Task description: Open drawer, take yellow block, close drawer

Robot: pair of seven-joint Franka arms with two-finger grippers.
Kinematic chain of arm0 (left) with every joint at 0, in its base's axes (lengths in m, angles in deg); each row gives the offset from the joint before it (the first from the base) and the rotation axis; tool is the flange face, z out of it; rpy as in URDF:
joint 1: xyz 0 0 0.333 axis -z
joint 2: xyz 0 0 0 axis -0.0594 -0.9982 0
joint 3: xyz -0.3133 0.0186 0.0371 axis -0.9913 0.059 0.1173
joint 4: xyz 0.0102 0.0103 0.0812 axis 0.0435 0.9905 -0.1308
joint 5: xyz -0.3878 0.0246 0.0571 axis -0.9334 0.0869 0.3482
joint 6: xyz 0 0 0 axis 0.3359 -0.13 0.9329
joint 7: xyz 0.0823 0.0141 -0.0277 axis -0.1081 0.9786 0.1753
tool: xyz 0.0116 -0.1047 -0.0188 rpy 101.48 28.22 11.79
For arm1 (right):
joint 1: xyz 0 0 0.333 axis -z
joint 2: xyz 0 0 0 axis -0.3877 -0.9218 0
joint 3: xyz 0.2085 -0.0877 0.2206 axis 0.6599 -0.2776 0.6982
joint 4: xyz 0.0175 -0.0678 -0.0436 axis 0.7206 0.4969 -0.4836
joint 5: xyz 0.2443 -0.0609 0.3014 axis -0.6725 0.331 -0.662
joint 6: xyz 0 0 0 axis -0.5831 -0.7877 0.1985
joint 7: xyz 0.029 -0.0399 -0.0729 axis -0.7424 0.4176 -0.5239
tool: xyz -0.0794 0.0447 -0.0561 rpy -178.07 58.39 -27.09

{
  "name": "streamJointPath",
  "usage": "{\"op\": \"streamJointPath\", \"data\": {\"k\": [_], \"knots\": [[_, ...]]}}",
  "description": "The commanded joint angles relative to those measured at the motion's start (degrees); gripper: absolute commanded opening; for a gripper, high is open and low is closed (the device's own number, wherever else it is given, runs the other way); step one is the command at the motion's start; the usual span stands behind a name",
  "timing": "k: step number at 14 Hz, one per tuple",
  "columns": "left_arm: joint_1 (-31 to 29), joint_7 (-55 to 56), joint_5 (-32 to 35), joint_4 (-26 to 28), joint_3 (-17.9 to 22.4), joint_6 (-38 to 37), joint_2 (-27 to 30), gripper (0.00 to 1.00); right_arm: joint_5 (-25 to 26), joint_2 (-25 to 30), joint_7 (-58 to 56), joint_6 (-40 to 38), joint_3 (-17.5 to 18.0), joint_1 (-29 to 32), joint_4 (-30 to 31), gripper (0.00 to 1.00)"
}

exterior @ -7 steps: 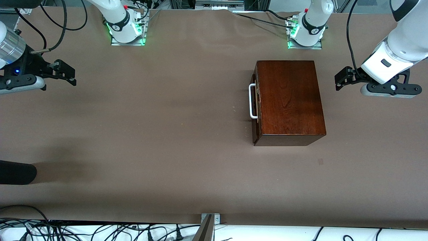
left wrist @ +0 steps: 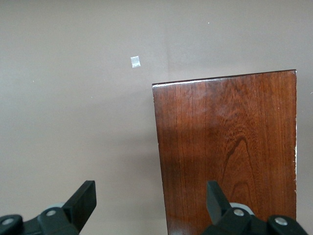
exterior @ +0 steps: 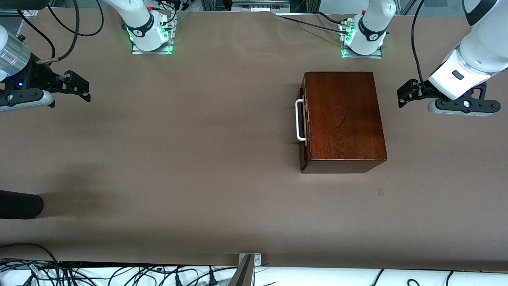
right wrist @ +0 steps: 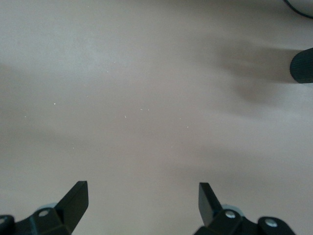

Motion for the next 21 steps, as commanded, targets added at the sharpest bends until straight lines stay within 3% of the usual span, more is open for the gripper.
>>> {"op": "streamJointPath", "data": {"k": [1,5,10,15,18,21], "knots": [[0.3,-0.1,1.4,-1.7,0.0,-0.9,-0.9,1.00,0.0,0.4,-0.9,-1.3,0.0,0.0,-0.9,1.00],[0.3,0.0,1.1,-1.5,-1.5,-1.7,-1.3,1.00,0.1,0.4,-0.9,-1.3,0.1,0.0,-0.9,1.00],[0.4,1.0,0.5,-1.5,-9.8,-7.3,-5.7,1.00,0.0,0.4,-0.9,-1.3,0.0,0.0,-0.9,1.00],[3.6,14.4,-1.2,-2.5,-15.9,-1.3,-10.7,1.00,0.0,0.4,-1.0,-1.3,0.0,0.0,-0.9,1.00],[10.3,27.4,-0.3,-3.7,-15.7,4.6,-16.0,1.00,0.0,0.4,-1.0,-1.3,0.0,0.0,-0.9,1.00],[12.6,28.7,0.7,-3.3,-15.8,8.7,-20.0,1.00,0.0,0.4,-1.0,-1.4,-0.2,0.0,-0.8,1.00]]}}
